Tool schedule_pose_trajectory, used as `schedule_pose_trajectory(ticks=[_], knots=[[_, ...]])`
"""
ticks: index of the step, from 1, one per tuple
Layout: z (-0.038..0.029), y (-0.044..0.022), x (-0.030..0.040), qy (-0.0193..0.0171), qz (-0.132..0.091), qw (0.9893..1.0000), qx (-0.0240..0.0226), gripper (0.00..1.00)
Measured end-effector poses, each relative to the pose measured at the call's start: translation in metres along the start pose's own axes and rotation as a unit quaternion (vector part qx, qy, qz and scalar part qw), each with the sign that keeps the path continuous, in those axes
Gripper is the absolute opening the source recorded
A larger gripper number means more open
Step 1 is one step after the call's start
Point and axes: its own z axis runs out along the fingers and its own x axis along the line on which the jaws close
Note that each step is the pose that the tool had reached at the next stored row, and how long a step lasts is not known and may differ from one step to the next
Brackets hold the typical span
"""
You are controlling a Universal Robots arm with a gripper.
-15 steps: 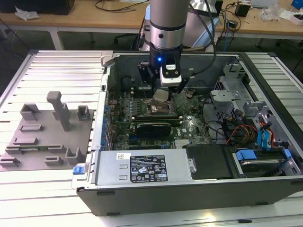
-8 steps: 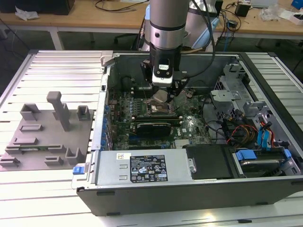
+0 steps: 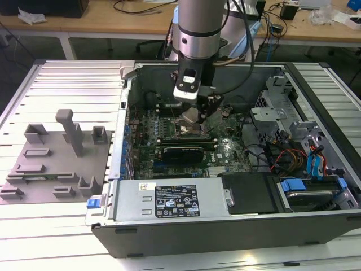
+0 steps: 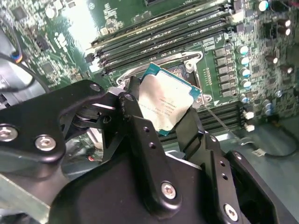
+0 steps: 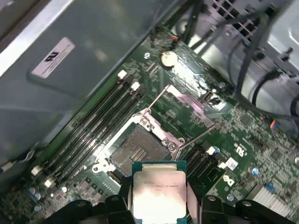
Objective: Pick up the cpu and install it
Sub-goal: 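Place the cpu into insertion slot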
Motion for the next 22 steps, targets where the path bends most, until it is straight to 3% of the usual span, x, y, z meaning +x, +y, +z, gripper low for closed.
schedule_pose_trajectory(ticks=[4,7,10,12,13,16,17,18,22], knots=[[0.0003,0.0,0.0,-0.0016,0.036,0.9994,0.001,0.55],[0.0006,0.0,0.0,-0.0031,0.068,0.9977,0.0019,0.55],[0.001,0.0,0.0,-0.0052,0.115,0.9933,0.0033,0.55],[0.0012,0.0,0.0,-0.0059,0.132,0.9913,0.0037,0.55],[0.0013,-0.0001,0.0,-0.0066,0.145,0.9894,0.0041,0.55],[0.0017,-0.0001,0.0,-0.0087,0.191,0.9816,0.0054,0.55],[0.0018,-0.0001,0.0001,-0.009,0.198,0.9801,0.0057,0.55],[0.002,-0.0001,0.0,-0.0098,0.215,0.9765,0.0061,0.55],[0.0023,-0.0001,0.0001,-0.0112,0.248,0.9687,0.007,0.55]])
